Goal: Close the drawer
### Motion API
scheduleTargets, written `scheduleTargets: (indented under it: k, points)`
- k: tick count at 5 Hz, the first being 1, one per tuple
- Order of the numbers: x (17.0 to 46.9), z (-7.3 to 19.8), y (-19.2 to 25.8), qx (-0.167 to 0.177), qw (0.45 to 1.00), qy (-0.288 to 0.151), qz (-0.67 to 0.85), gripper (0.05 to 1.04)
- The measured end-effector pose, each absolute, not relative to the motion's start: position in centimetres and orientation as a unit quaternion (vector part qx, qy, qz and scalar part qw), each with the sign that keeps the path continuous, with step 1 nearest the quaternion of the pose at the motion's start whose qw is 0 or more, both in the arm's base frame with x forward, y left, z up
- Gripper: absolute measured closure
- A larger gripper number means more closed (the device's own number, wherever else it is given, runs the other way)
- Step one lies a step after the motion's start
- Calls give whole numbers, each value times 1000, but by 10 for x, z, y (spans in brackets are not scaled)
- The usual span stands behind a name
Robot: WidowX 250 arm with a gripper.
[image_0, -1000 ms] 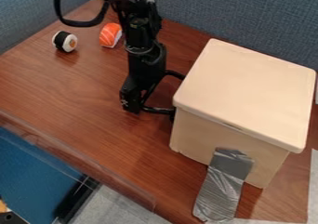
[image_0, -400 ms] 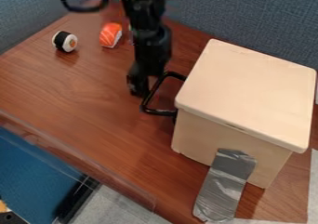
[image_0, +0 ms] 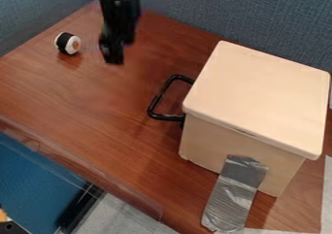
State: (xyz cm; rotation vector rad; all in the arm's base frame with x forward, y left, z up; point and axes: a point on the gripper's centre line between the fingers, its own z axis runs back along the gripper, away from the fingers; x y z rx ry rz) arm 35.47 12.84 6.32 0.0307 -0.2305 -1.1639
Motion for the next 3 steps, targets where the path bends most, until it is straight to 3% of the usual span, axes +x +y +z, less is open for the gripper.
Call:
scheduleTargets:
  k: [1, 3]
  points:
    - [335, 60, 169, -10, 873, -80, -482, 83]
    - [293, 75, 200, -49, 884, -64, -461, 83]
